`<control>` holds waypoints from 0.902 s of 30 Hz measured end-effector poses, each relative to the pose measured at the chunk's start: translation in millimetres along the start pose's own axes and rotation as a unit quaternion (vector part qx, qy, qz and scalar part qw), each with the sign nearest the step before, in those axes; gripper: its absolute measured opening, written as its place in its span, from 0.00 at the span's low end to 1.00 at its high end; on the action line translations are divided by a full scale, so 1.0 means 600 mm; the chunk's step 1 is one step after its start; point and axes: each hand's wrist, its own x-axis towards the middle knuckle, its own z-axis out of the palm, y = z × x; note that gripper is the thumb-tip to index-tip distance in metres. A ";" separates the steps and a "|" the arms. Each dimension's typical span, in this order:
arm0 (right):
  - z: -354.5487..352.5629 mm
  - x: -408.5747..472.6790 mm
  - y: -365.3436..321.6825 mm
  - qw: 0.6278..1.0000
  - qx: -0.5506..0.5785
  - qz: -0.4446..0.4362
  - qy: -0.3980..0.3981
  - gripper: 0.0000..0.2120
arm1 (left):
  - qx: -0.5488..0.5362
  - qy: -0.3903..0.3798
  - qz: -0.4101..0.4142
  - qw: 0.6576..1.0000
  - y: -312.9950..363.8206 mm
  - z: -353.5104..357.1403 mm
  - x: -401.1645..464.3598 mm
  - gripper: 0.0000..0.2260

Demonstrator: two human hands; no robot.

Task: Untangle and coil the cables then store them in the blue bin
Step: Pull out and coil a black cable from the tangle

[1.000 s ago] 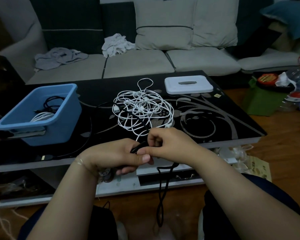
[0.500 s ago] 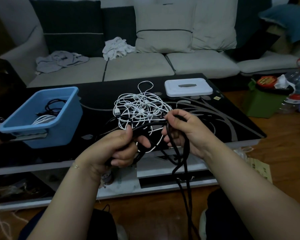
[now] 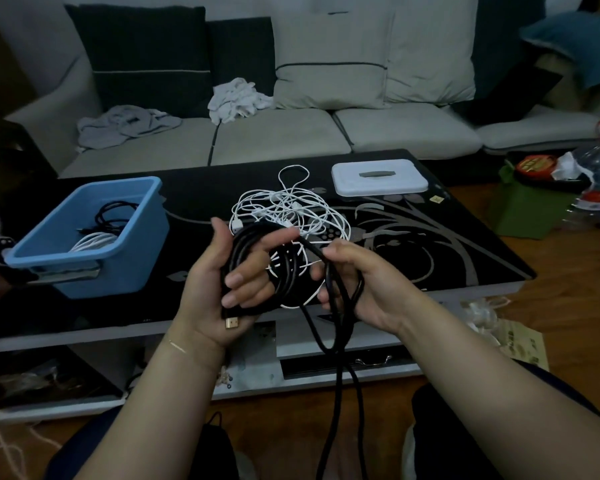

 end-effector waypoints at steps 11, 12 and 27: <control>0.016 0.006 0.048 0.985 -0.170 -0.007 -0.013 0.06 | -0.095 0.303 0.259 0.912 0.036 0.003 -0.008 0.31; 0.010 0.008 0.053 0.970 -0.243 -0.023 -0.012 0.06 | -0.074 0.298 0.233 0.923 0.033 0.005 -0.009 0.31; 0.000 0.018 0.033 0.932 -0.191 -0.245 0.186 0.15 | 0.193 0.228 -0.030 0.954 -0.016 0.023 0.008 0.34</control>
